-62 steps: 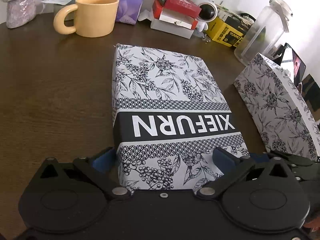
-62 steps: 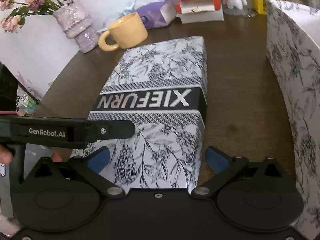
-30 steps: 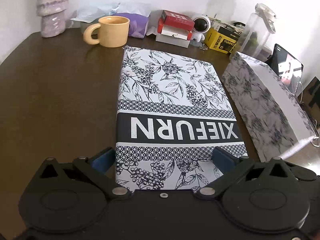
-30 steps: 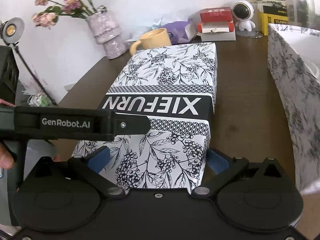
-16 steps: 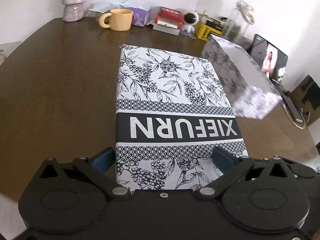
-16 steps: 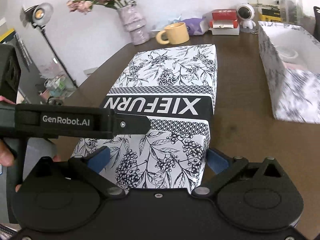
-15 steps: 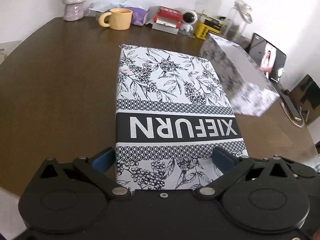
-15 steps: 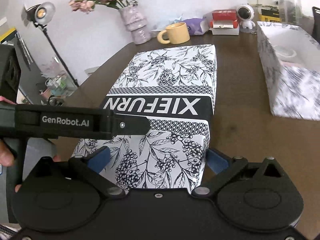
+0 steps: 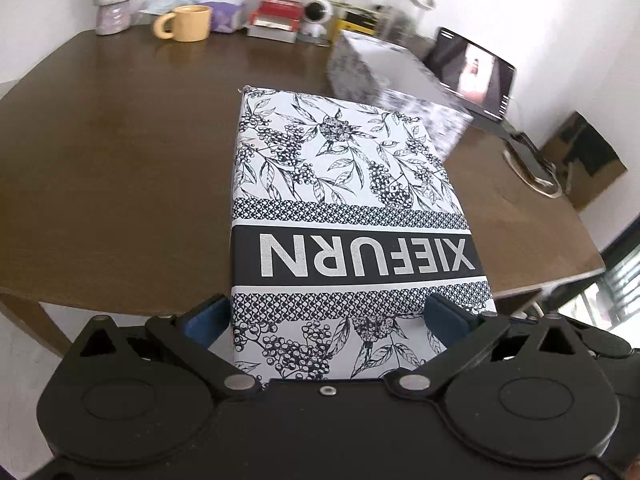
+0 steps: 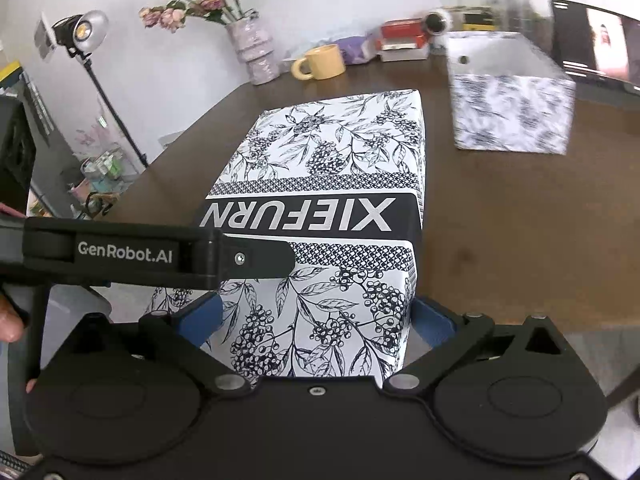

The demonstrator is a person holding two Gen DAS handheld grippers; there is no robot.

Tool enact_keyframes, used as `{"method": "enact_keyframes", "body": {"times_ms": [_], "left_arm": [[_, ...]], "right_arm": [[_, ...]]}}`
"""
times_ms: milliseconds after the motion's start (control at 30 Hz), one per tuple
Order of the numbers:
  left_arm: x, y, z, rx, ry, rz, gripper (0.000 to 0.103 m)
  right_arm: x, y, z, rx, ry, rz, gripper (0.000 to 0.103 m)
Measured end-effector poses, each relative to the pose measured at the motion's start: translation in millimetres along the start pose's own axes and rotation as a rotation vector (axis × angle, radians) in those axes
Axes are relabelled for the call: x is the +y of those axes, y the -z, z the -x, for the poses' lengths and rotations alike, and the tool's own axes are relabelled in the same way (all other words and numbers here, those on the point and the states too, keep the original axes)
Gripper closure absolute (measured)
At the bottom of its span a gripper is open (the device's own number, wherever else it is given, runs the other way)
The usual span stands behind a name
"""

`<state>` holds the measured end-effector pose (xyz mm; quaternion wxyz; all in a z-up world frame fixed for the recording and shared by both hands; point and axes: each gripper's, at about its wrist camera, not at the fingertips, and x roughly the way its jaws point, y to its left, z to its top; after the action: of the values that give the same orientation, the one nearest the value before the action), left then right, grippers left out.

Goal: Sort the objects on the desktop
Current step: 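Lift the XIEFURN lid with the left gripper and carry it toward the floral box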

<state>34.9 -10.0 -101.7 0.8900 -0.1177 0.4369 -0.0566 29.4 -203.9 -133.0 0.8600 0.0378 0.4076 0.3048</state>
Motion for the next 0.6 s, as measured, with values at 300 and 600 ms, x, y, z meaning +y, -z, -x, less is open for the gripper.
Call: {"method": "enact_keyframes", "body": {"times_ms": [300,600], "left_arm": [[-48.4,7.3,-0.3,0.017,0.068,-0.078,0.0],[-83.1,-19.1,-0.4,-0.059,0.12,-0.095,0.0]], "right_arm": [[-26.5,27.4,47.6,-0.049,0.083,-0.073,0.001],[-48.1,9.8,82.4,-0.109,0.146,-0.062,0.001]]}}
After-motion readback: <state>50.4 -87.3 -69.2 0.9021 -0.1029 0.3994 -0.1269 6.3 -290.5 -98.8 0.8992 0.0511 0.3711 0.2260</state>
